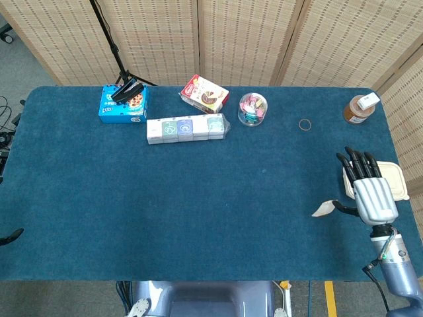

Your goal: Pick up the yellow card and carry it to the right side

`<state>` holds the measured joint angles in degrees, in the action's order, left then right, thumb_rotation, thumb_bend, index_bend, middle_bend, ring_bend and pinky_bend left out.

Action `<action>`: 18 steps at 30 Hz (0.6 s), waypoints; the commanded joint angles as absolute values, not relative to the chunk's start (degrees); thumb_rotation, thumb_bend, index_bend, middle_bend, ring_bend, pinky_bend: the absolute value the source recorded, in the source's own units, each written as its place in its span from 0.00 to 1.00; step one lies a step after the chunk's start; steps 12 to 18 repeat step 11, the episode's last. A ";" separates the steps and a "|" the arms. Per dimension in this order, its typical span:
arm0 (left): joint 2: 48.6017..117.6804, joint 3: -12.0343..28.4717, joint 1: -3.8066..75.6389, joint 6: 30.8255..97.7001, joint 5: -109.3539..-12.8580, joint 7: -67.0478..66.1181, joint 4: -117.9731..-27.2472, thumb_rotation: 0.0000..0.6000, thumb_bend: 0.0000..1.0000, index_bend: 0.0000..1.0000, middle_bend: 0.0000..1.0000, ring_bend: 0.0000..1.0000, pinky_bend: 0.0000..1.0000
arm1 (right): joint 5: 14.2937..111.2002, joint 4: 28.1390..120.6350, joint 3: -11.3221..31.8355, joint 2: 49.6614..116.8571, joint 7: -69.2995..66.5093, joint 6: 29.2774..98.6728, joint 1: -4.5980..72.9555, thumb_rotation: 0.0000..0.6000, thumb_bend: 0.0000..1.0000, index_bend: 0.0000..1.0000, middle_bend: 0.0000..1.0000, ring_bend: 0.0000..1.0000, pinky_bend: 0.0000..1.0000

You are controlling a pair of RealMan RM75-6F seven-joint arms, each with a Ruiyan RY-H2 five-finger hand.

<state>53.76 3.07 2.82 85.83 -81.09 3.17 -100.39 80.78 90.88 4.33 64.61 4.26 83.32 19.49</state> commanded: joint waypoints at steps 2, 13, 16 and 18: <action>54.11 3.27 2.36 86.85 -81.41 3.20 -100.13 1.00 0.00 0.00 0.00 0.00 0.00 | 81.89 91.11 3.64 65.09 5.15 87.09 16.18 1.00 0.00 0.00 0.00 0.00 0.00; 54.52 3.66 2.26 86.71 -80.32 1.76 -100.06 1.00 0.00 0.00 0.00 0.00 0.00 | 83.32 91.89 1.73 66.35 7.83 89.46 11.96 1.00 0.00 0.00 0.00 0.00 0.00; 54.52 3.66 2.26 86.71 -80.32 1.76 -100.06 1.00 0.00 0.00 0.00 0.00 0.00 | 83.32 91.89 1.73 66.35 7.83 89.46 11.96 1.00 0.00 0.00 0.00 0.00 0.00; 54.52 3.66 2.26 86.71 -80.32 1.76 -100.06 1.00 0.00 0.00 0.00 0.00 0.00 | 83.32 91.89 1.73 66.35 7.83 89.46 11.96 1.00 0.00 0.00 0.00 0.00 0.00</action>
